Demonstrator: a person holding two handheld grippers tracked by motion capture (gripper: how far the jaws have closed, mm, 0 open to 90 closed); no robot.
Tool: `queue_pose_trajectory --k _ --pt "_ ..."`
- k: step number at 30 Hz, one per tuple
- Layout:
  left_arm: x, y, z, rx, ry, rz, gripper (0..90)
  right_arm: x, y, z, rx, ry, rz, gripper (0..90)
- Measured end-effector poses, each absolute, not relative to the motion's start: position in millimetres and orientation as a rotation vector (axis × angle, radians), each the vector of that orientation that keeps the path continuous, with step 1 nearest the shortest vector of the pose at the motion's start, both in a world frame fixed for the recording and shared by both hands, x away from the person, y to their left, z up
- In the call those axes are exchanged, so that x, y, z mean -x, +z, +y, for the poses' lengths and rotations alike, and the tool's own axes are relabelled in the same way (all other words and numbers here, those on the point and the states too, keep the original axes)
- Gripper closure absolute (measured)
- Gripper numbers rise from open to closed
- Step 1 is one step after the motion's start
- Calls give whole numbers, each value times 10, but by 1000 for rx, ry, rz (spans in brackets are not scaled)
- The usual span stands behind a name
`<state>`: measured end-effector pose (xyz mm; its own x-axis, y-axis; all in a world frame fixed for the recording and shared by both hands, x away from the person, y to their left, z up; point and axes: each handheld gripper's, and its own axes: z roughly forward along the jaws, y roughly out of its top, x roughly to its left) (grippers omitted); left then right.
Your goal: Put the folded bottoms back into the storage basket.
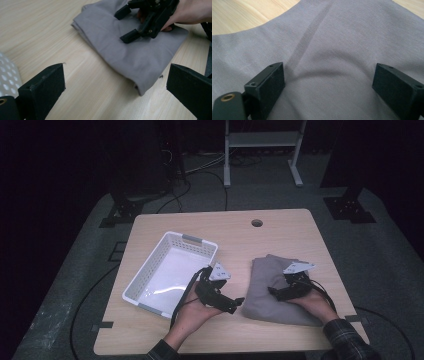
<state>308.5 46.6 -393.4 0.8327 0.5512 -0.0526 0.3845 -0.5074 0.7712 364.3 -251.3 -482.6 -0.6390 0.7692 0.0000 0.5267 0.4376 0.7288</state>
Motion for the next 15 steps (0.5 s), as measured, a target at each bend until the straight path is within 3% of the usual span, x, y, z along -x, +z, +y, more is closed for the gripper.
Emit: queue_pose_trajectory --k 15 --pt "-3077 -4180 310 -2205 253 677 11 -3726 -4815 -2164 -1074 1025 2395 95"
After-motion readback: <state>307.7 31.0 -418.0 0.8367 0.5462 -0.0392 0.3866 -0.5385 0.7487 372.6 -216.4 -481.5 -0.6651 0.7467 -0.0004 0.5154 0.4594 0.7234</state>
